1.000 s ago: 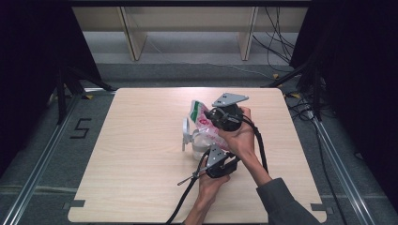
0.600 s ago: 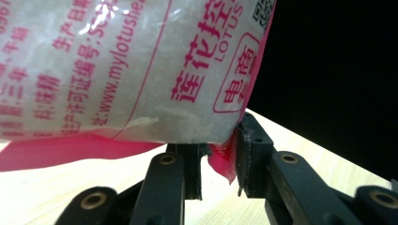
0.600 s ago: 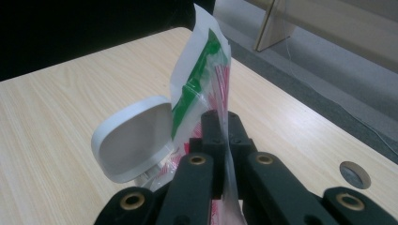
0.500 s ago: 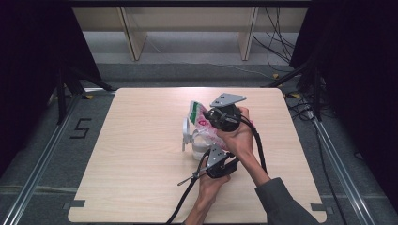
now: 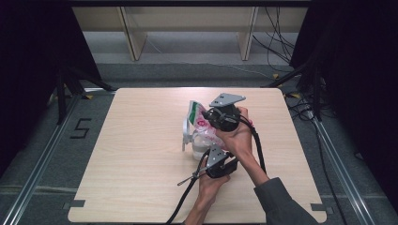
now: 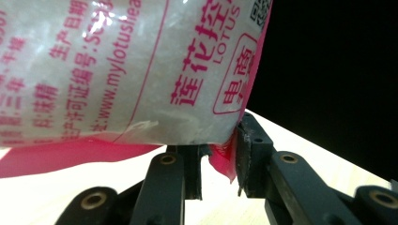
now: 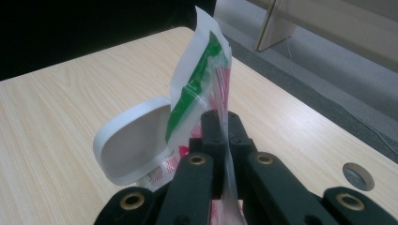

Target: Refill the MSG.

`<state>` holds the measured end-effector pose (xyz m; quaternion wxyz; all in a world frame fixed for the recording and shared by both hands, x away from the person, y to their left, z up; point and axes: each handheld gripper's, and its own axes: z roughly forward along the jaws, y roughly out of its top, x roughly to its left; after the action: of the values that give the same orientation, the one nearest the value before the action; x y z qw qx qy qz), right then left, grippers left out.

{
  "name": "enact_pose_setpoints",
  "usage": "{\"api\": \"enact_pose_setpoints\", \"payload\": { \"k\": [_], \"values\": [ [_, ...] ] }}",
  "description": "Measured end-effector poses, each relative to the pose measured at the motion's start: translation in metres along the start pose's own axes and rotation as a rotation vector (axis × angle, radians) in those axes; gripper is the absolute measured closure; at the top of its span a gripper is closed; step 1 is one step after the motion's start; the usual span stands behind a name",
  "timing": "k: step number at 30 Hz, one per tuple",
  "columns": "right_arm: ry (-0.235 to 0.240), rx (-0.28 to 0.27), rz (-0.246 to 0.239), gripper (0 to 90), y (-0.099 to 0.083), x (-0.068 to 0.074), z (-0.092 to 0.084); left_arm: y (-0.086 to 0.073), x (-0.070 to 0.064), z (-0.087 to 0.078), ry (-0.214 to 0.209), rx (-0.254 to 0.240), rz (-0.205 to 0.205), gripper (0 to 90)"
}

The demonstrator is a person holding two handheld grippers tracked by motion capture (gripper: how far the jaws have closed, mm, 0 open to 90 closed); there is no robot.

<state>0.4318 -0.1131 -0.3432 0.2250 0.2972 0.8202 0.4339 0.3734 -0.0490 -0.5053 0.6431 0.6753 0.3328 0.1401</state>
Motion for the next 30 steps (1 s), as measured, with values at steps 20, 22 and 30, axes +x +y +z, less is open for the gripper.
{"api": "enact_pose_setpoints", "payload": {
  "k": [20,22,30],
  "values": [
    [0.009,0.006,0.01,90.0,0.0003,0.0014,-0.0007,0.0001,-0.0005,0.0001,-0.001,-0.005,-0.001,73.7],
    [0.001,-0.002,0.001,90.0,0.0001,0.0019,0.0007,0.0004,-0.0008,0.0001,-0.001,-0.007,-0.004,73.7],
    [0.008,0.013,0.007,90.0,0.0006,0.0027,0.0019,0.0007,-0.0009,0.0004,-0.004,-0.012,-0.009,73.7]
  ]
}}
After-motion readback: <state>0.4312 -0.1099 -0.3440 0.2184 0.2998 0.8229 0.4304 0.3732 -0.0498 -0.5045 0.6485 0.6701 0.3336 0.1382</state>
